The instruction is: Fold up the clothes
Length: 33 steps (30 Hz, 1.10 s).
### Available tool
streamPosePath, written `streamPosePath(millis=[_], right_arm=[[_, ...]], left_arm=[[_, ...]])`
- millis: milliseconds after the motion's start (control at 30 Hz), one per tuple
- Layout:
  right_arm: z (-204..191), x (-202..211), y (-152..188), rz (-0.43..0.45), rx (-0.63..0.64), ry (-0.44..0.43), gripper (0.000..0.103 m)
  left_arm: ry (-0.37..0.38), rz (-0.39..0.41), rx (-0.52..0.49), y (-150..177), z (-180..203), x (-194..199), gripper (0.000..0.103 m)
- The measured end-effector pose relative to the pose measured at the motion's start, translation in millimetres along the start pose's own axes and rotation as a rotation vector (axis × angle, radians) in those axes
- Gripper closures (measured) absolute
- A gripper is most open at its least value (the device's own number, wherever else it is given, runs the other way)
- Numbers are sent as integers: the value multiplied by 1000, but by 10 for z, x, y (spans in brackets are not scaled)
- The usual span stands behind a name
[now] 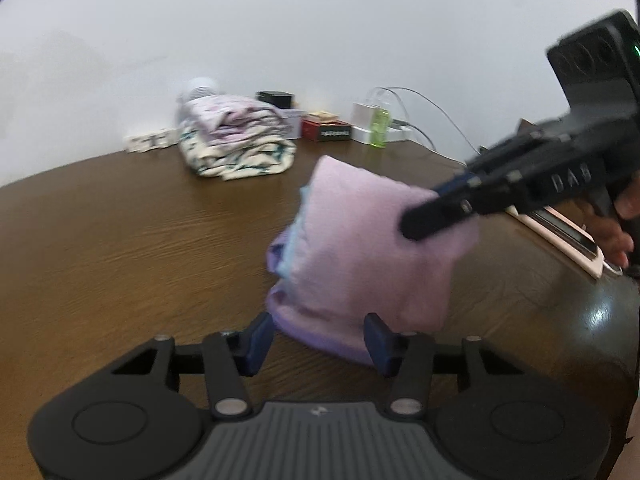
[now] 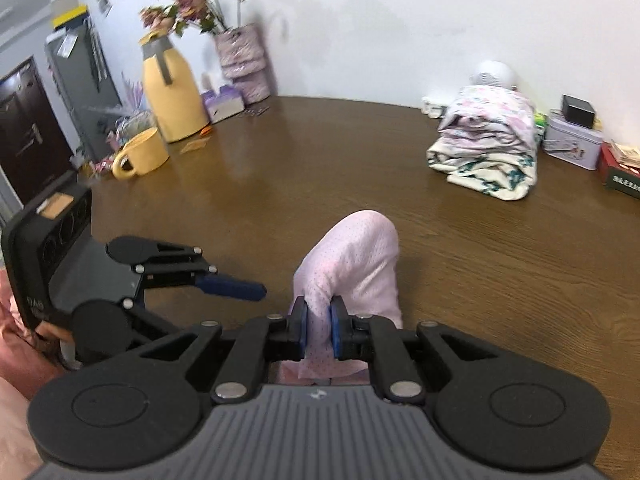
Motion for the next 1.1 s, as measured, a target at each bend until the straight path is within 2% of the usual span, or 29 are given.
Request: streamPosePath(millis=[100, 233, 333, 467, 533, 600, 800, 1033, 1100], right_arm=[[-86, -117, 45, -35, 7, -4, 92], [-160, -245, 156, -62, 18, 3, 91], [-187, -299, 220, -65, 19, 8, 90], [-212, -326, 274, -55, 27, 18, 86], [-189, -252, 284, -32, 12, 1, 72], [-148, -142, 288, 0, -4, -17, 66], [50, 60, 290, 83, -6, 3, 66], [173, -244, 447, 29, 5, 25, 66], [198, -252, 477, 37, -2, 13, 65]], left_arm=[[-24, 53, 40, -8, -73, 144, 58], [-5, 129, 65, -106, -72, 270, 61], [15, 169, 73, -192, -35, 310, 70], [25, 148, 65, -332, 63, 141, 85], [20, 124, 63, -347, 83, 55, 86], [13, 102, 64, -341, 90, -18, 86], [-8, 63, 74, -267, 92, -140, 86], [-36, -12, 47, -199, 126, -300, 85], [-40, -12, 50, -234, 125, -274, 85]])
Point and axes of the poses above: each gripper's, at about its wrist camera, not at the fingertips, and x roughly against the way its jaws point, z to its right, y to its underside, the point moved 1 cm from there along -x, roughly the way its jaws point, and after that the axes turned 3 degrees about -x, right-handed, at the moved point
